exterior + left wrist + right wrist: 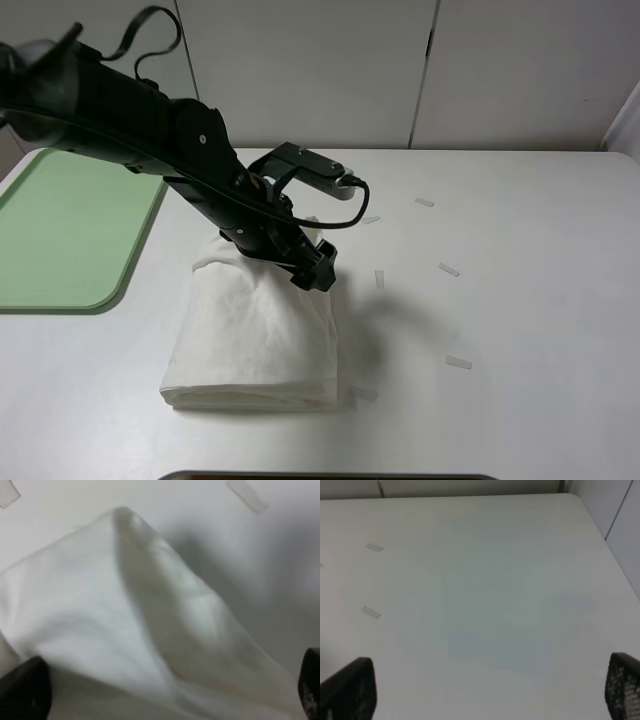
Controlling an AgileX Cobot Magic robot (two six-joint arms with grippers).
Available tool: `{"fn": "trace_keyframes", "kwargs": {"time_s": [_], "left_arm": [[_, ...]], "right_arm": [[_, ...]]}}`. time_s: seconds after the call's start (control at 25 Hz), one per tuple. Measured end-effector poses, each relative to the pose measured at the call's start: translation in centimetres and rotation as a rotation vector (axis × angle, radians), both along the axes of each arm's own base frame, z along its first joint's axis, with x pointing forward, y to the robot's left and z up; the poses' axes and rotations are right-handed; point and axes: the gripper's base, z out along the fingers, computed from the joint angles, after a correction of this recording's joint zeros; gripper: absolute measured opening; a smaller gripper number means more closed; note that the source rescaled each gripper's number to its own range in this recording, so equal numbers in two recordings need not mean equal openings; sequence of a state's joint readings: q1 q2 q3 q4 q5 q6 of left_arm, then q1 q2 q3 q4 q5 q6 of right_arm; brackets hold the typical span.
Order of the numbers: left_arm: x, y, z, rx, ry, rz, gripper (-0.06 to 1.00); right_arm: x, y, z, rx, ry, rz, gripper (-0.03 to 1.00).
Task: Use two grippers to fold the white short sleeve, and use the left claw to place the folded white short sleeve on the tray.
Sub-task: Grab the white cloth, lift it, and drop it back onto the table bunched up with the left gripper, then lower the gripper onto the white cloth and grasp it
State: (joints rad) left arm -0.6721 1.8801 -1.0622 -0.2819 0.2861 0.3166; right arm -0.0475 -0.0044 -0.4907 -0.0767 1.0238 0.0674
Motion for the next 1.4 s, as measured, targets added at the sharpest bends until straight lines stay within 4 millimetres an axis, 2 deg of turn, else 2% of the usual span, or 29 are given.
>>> {"fn": "trace_keyframes", "kwargs": {"time_s": [0.16, 0.28, 0.36, 0.56, 0.6, 0.64, 0.76, 0.92, 0.96, 1.08, 1.2, 1.24, 1.28, 1.32, 1.4], "left_arm": [[0.9, -0.5, -2.2, 0.008, -0.016, 0.015, 1.00], [1.6, -1.0, -3.1, 0.011, -0.015, 0.017, 1.00], [2.1, -1.4, -2.9, 0.005, -0.021, 0.015, 1.00], [2.9, -2.3, 0.3, -0.039, -0.053, -0.002, 1.00], [3.0, -2.4, 1.3, -0.049, -0.057, -0.008, 1.00], [3.0, -2.4, 1.3, -0.049, -0.057, -0.008, 1.00], [2.3, -2.1, 3.8, -0.066, -0.044, -0.012, 1.00], [1.2, -0.7, 6.3, -0.057, 0.043, 0.022, 1.00], [1.0, 0.4, 6.9, -0.030, 0.095, 0.051, 1.00], [1.0, 2.2, 7.2, -0.002, 0.139, 0.106, 1.00], [0.4, 4.6, 5.8, 0.029, 0.189, 0.166, 1.00], [0.4, 4.6, 5.8, 0.029, 0.189, 0.166, 1.00], [-0.2, 6.3, 4.5, 0.045, 0.225, 0.214, 1.00], [-0.2, 6.3, 4.5, 0.045, 0.225, 0.214, 1.00], [-0.5, 7.6, 3.4, 0.057, 0.249, 0.264, 1.00]], "right_arm": [[0.0, 0.0, 0.0, 0.000, 0.000, 0.000, 1.00], [0.0, 0.0, 0.0, 0.000, 0.000, 0.000, 1.00], [0.0, 0.0, 0.0, 0.000, 0.000, 0.000, 1.00], [0.0, 0.0, 0.0, 0.000, 0.000, 0.000, 1.00], [0.0, 0.0, 0.0, 0.000, 0.000, 0.000, 1.00], [0.0, 0.0, 0.0, 0.000, 0.000, 0.000, 1.00], [0.0, 0.0, 0.0, 0.000, 0.000, 0.000, 1.00], [0.0, 0.0, 0.0, 0.000, 0.000, 0.000, 1.00], [0.0, 0.0, 0.0, 0.000, 0.000, 0.000, 1.00], [0.0, 0.0, 0.0, 0.000, 0.000, 0.000, 1.00], [0.0, 0.0, 0.0, 0.000, 0.000, 0.000, 1.00], [0.0, 0.0, 0.0, 0.000, 0.000, 0.000, 1.00], [0.0, 0.0, 0.0, 0.000, 0.000, 0.000, 1.00], [0.0, 0.0, 0.0, 0.000, 0.000, 0.000, 1.00], [0.0, 0.0, 0.0, 0.000, 0.000, 0.000, 1.00]]}}
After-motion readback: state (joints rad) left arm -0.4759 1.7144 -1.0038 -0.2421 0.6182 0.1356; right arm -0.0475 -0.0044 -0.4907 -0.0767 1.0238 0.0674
